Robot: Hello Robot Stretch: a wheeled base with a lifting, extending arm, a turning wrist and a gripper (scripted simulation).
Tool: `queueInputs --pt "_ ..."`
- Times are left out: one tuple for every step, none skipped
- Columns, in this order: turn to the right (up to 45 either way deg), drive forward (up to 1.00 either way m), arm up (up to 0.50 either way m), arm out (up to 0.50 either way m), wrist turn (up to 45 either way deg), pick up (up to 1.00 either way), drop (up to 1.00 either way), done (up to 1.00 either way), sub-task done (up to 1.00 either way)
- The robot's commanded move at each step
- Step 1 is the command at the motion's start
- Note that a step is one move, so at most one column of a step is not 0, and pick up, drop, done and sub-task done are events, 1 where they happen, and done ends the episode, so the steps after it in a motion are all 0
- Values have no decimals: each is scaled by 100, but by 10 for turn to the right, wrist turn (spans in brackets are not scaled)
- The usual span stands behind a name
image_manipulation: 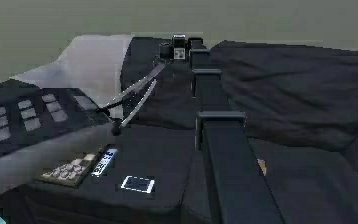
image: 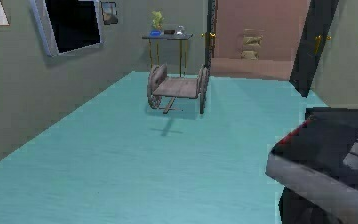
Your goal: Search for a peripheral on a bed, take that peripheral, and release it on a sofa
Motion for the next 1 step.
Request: queueInputs --pt "0 0 0 0 450 0 0 0 0"
